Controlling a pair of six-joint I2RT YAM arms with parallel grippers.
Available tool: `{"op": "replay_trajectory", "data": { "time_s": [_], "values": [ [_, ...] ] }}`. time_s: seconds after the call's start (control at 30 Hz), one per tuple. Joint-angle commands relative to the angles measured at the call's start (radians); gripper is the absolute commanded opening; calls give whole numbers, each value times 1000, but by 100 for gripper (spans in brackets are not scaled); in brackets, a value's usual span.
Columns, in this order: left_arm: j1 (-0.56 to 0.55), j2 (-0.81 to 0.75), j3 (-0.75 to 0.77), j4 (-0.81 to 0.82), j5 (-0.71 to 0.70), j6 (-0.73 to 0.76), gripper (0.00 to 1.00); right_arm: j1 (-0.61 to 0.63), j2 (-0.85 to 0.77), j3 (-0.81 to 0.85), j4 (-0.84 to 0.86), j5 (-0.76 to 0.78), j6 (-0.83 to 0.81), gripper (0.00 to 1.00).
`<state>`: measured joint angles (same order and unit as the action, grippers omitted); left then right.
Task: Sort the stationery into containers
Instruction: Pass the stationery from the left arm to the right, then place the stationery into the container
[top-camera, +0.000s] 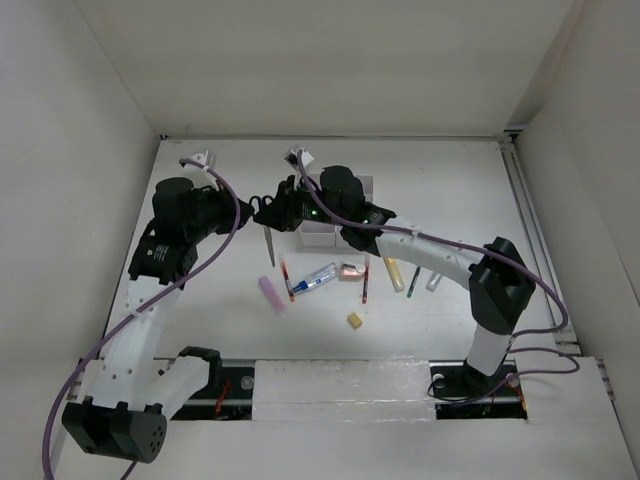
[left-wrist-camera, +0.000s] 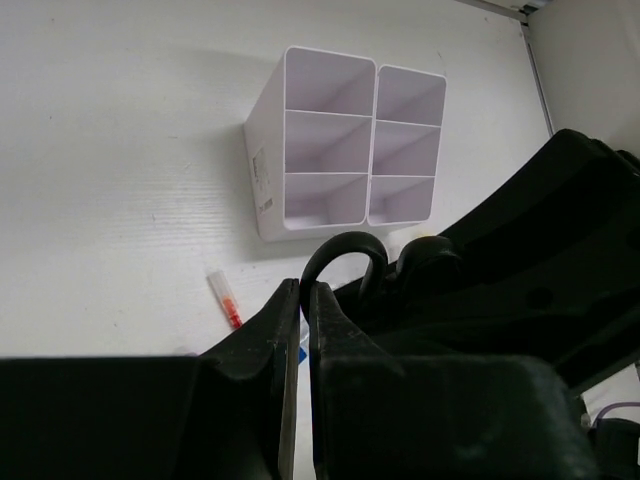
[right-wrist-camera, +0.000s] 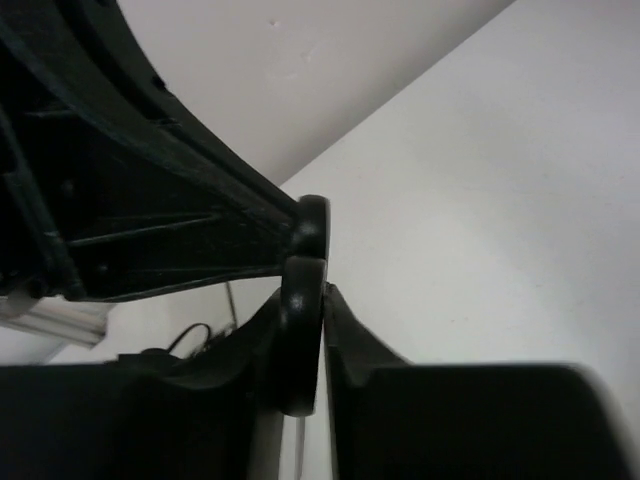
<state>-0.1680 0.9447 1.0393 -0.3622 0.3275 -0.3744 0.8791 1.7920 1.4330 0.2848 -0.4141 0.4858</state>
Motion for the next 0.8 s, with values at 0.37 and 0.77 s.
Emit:
{"op": "replay_trajectory", "data": {
  "time_s": [0.37,0.77],
  "values": [
    [2,-52,-5,-6,-214,-12,100,-113,-65,-64,101,-141,-192,0],
    [2,-148,-35,-15,-370,-41,100,-523,-72,-83,264,-586,-342,0]
  ]
}}
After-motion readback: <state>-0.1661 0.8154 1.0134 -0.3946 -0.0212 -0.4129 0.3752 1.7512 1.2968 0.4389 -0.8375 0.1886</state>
